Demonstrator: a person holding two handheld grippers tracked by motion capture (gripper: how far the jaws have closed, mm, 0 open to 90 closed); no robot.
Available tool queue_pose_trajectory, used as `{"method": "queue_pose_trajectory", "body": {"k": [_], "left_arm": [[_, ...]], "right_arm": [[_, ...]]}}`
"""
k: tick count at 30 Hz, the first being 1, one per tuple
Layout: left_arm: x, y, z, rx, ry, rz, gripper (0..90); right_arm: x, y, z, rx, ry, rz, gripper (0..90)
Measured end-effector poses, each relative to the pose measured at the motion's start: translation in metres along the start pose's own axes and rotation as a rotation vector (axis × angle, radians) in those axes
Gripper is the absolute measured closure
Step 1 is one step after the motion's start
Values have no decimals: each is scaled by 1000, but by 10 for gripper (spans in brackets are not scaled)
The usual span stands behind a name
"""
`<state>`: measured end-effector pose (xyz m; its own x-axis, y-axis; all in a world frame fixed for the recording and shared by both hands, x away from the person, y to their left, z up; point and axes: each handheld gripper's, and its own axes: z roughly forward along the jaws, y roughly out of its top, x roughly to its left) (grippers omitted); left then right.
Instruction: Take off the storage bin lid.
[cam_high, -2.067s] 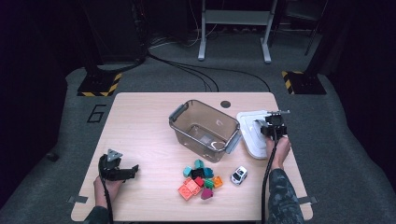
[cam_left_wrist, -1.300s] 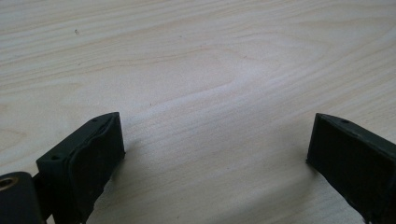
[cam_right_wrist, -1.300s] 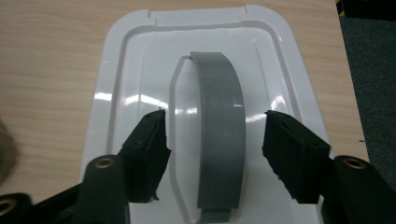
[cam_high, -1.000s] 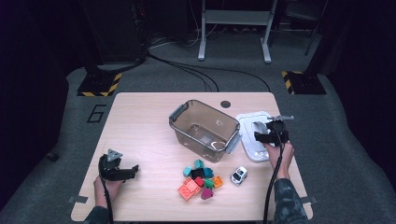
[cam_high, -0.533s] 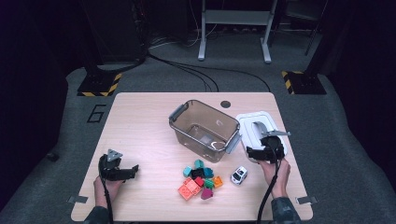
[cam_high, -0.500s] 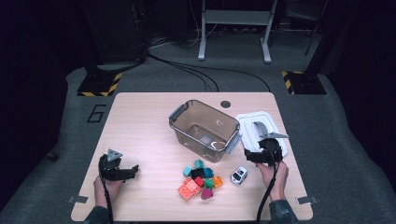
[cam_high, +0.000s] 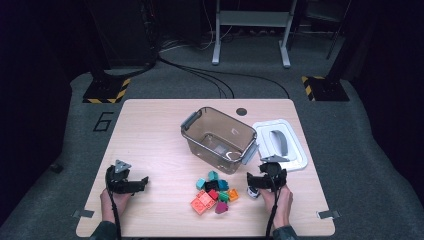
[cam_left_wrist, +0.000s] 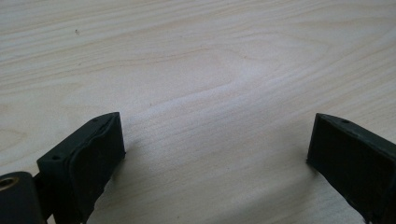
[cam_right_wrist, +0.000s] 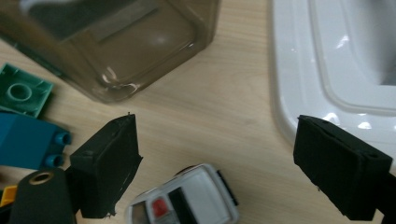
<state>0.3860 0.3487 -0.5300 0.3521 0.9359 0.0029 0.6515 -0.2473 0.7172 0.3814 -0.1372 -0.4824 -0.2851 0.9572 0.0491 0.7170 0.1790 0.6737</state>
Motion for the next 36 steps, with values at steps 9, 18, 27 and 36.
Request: {"method": "queue_pose_trajectory", "body": {"k": [9, 18, 27, 36], "left_arm": [[0, 0, 0, 2, -1, 0, 37], [0, 0, 0, -1, 1, 0, 37], [0, 0, 0, -1, 1, 0, 37], [0, 0, 0, -1, 1, 1, 37]], "right_arm": [[12, -20, 7, 45, -74, -51, 151], [7, -35, -5, 34, -47, -53, 210], [5, -46, -14, 37, -6, -73, 319], [-1, -56, -22, 22, 23, -82, 463]]}}
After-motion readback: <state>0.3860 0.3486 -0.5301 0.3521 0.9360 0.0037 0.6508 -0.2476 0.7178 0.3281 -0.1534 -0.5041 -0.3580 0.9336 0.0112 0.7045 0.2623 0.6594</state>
